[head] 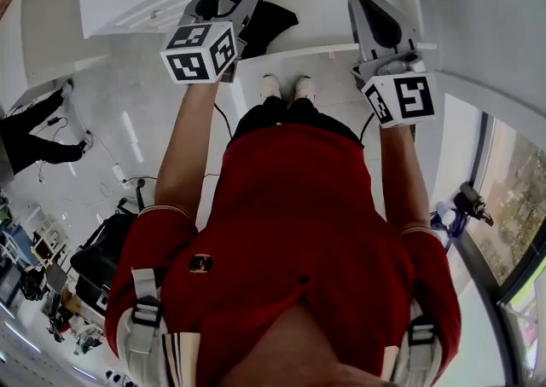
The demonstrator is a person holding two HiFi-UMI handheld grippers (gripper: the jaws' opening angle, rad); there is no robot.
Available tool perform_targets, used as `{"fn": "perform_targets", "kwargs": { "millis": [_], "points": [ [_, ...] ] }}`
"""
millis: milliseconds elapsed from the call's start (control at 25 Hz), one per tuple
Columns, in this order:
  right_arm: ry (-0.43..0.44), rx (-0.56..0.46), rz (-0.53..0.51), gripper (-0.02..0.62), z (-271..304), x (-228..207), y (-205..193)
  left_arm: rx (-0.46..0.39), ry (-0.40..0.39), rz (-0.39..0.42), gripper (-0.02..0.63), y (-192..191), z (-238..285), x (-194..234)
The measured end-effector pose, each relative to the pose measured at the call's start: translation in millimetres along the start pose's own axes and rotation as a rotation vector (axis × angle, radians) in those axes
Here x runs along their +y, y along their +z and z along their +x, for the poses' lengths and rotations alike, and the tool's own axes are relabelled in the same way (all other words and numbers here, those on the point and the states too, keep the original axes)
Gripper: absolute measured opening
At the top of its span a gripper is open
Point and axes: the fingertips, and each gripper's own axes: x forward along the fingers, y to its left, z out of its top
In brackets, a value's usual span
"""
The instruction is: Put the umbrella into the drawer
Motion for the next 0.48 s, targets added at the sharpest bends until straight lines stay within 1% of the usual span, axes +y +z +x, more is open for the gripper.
{"fn": "perform_targets", "kwargs": {
  "millis": [120, 200, 280, 360, 480],
  "points": [
    [0.01, -0.024, 0.007, -0.002, -2.9, 8.5, 8.5, -0.105, -0.028, 0.012, 0.235, 24.9, -26.6, -11.9],
    [0.015, -0.04, 0.01, -0.002, -4.5, 13.5, 14.0, -0.164, -0.041, 0.024, 0.206, 38.4, -43.0, -18.9],
    [0.02, -0.056, 0.011, -0.002, -6.1, 18.2, 20.6, -0.213, -0.047, 0.046, 0.166, 49.9, -58.2, -25.6],
    [0.025, -0.074, 0.009, -0.002, -8.2, 23.0, 27.8, -0.256, -0.052, 0.072, 0.108, 59.8, -72.6, -33.5],
    [0.031, -0.099, 0.006, -0.002, -11.5, 29.3, 37.4, -0.326, -0.066, 0.119, 0.042, 72.8, -92.1, -48.1]
  ]
}}
